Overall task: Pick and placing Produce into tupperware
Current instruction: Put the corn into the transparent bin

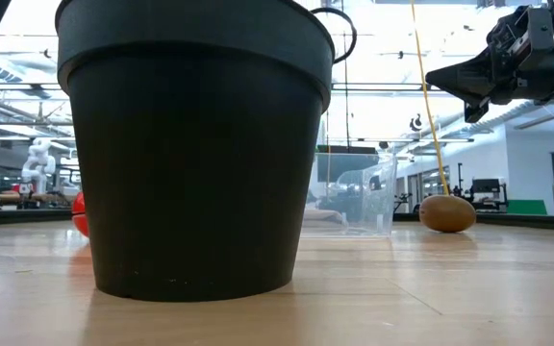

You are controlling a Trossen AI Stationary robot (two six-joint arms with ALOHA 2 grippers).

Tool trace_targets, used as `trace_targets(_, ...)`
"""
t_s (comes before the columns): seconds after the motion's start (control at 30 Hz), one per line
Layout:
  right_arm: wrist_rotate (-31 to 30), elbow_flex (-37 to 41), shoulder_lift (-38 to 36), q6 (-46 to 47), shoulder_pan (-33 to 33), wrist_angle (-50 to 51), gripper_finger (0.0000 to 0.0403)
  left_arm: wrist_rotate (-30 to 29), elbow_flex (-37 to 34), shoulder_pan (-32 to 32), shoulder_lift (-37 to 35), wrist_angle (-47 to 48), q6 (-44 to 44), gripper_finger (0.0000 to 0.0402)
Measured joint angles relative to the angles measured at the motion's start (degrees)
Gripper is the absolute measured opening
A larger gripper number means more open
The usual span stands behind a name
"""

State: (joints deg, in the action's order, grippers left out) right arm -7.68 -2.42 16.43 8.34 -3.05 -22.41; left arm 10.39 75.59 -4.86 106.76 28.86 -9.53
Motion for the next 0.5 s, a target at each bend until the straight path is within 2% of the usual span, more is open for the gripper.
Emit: trace_targets(0.5, 0.0, 0.0, 0.0, 0.0, 0.0, 0.2, 0.0, -1.5, 0.0, 0.1, 1.1, 2.3, -0.5, 0.0216)
